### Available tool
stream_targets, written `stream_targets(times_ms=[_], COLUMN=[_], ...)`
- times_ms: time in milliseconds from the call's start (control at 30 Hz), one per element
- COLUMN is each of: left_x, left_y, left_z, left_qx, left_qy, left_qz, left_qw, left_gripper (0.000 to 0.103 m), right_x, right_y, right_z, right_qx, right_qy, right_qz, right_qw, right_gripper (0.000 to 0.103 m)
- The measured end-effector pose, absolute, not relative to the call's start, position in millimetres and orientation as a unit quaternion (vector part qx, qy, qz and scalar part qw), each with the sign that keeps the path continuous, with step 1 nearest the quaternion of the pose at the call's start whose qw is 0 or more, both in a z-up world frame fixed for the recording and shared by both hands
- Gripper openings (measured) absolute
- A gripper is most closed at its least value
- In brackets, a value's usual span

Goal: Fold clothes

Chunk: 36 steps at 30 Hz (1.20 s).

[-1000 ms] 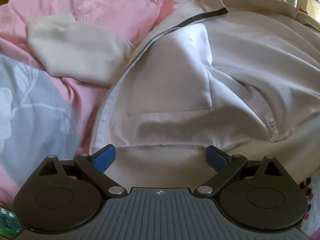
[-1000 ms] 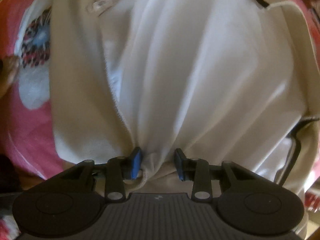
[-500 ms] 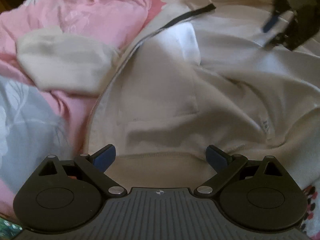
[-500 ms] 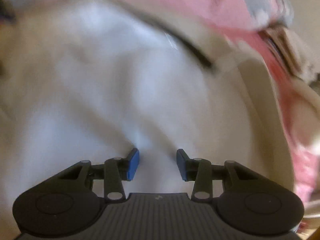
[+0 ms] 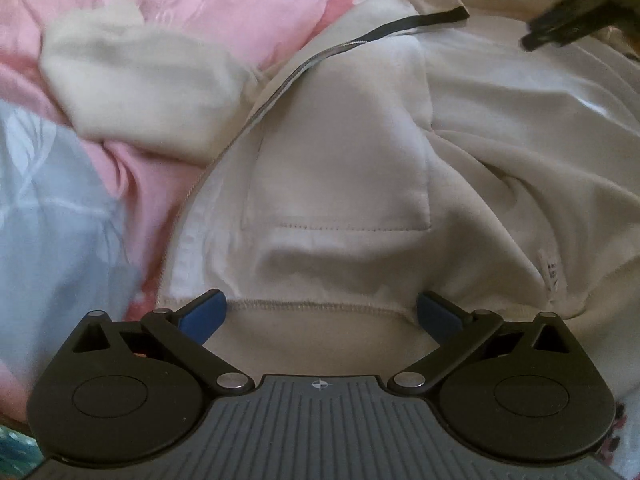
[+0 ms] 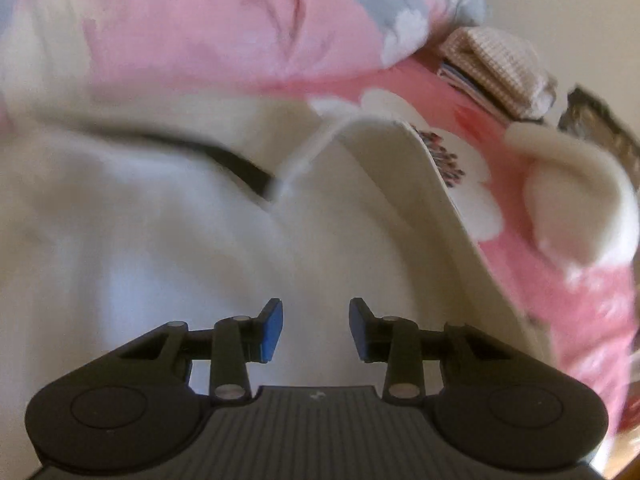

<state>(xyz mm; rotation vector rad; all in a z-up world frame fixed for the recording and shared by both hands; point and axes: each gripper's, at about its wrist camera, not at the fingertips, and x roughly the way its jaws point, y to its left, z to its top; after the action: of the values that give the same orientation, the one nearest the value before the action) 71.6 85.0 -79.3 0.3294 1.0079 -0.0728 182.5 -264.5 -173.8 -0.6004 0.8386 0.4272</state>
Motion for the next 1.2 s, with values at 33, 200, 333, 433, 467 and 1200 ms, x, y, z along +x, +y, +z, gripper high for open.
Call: stream_targets(times_ms=[33,200,333,433,467,1200], left_x=[70.8,71.9,73.3,73.7,73.1,37.7], left_y=[83.0,81.8,84.3,83.5,83.0,99.8], left_z=[-78.7,-79.0,-79.6,-80.0,-79.7,-38.0], left_qx=[0.166,0.178,0.169,0.168,0.169,0.155], left_qy=[0.478,0.478,0.483,0.485,0.486,0.434], left_qz=[-0.034,-0.037,-0.036,-0.035,-0.035,0.005], left_qw=[0.862,0.859,0.858,0.857,0.857,0.887], left_gripper=[0.103,0.103,0.103,0.103,0.103,0.103], right_x=[197.1,268.1,263.8,248.8,249.5,82.6], right_y=[-269.2,-319.9,-322.7,-297.9,-292.3,-304.2], right_z=[-183.5,-186.7,-165.6,-167.5,-173.1,-62.0], right_qx=[-0.313,-0.314,-0.233,-0.211,-0.214,0.108], right_qy=[0.389,0.386,0.418,0.419,0.420,0.458], right_qz=[0.167,0.028,0.060,0.125,0.133,0.301], right_qw=[0.850,0.867,0.876,0.874,0.872,0.830], right_gripper=[0.038,0.018,0.021,0.027,0.028,0.076])
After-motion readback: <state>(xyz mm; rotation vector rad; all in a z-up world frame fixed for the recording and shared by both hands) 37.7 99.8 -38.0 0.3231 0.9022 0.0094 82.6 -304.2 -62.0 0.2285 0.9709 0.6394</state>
